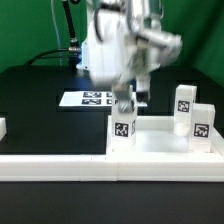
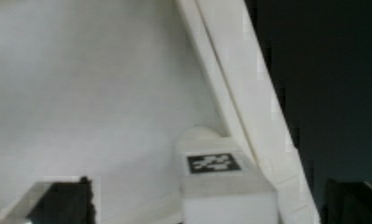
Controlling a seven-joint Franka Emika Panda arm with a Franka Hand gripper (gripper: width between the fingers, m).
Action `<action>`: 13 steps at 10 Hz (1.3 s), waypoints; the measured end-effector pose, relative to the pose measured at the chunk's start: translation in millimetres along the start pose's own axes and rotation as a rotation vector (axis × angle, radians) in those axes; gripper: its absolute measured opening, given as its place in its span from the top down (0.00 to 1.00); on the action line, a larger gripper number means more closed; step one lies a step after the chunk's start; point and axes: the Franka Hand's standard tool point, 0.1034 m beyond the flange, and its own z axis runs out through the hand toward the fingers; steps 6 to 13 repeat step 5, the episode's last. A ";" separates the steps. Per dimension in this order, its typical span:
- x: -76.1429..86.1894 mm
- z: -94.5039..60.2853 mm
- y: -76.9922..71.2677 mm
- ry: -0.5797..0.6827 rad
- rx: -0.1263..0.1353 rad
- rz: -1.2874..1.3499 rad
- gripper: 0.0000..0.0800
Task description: Assemble square table
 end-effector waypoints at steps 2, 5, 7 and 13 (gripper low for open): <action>-11.9 -26.7 6.8 -0.032 0.007 -0.005 0.19; -10.0 -21.2 7.8 -0.025 0.002 -0.006 0.19; -10.0 -21.2 7.8 -0.025 0.002 -0.006 0.19; -10.0 -21.2 7.8 -0.025 0.002 -0.006 0.19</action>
Offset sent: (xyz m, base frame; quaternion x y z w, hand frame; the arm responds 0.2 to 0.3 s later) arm 0.0000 0.0000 0.0000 0.0000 0.0000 0.0000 1.0000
